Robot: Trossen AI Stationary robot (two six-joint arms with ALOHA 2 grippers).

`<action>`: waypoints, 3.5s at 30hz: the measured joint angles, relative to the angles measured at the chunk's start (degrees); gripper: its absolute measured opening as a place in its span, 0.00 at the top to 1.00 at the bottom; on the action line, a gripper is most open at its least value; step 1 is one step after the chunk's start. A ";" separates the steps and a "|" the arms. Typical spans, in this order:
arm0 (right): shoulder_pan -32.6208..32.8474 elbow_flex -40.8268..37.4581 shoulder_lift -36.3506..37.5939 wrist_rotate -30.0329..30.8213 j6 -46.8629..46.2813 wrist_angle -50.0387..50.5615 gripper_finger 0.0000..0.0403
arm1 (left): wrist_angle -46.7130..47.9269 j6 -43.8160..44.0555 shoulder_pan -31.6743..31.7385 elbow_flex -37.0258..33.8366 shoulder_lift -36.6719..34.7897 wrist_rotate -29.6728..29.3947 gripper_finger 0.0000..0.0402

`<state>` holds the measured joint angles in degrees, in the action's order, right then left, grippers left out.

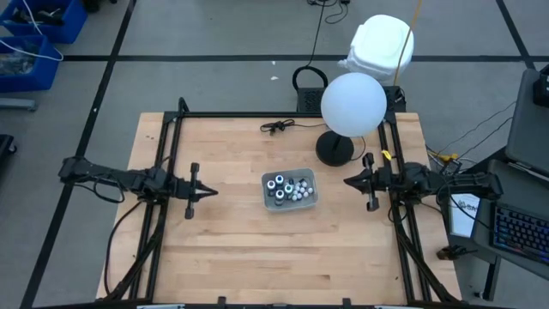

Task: Pick & Place food coloring
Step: Return to Home Position

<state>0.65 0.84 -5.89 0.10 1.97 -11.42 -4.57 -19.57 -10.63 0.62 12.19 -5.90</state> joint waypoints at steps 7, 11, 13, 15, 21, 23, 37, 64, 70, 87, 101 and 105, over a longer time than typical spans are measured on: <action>0.19 0.00 0.00 0.09 0.09 -0.06 1.00 | 0.62 4.09 -0.29 0.00 0.07 -3.29 1.00; 0.19 0.00 -0.09 0.11 -0.05 2.42 1.00 | 1.54 6.01 -0.29 0.02 0.07 -4.24 1.00; 0.19 0.00 -0.17 0.11 -1.19 3.20 1.00 | 1.96 7.74 -0.29 0.07 0.07 -5.33 0.99; 0.19 0.00 -0.20 0.12 -2.15 3.55 1.00 | 2.07 8.68 -0.26 0.09 0.07 -5.58 0.99; 0.21 0.00 -0.20 2.97 -5.82 3.56 1.00 | 1.28 11.98 -0.26 0.09 0.12 -5.80 0.99; 0.19 0.00 -0.20 3.21 -7.75 3.54 1.00 | 1.24 12.32 -0.26 0.07 0.13 -5.80 0.97; 0.19 0.00 -0.20 2.89 -8.71 4.18 1.00 | 0.16 20.10 -0.26 -0.02 0.17 -5.72 0.98; 0.19 -0.02 -0.20 2.86 -8.60 3.95 1.00 | 0.01 19.88 -0.26 -0.02 0.17 -5.63 0.86; 0.20 -0.02 -0.20 2.86 -8.60 3.97 1.00 | 0.01 19.86 -0.26 -0.02 0.17 -5.61 0.86; 0.19 -0.02 -0.20 2.86 -8.60 3.97 1.00 | 0.01 19.84 -0.28 -0.02 0.17 -5.61 0.86; 0.20 -0.02 -0.20 2.86 -8.58 3.97 1.00 | 0.01 19.84 -0.27 -0.02 0.17 -5.61 0.86; 0.21 -0.02 -0.20 2.86 -8.60 3.97 1.00 | 0.01 19.84 -0.26 0.00 0.17 -5.61 0.86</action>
<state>0.86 0.82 -6.09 2.96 -6.63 -7.44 -4.56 0.27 -10.90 0.62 12.36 -11.51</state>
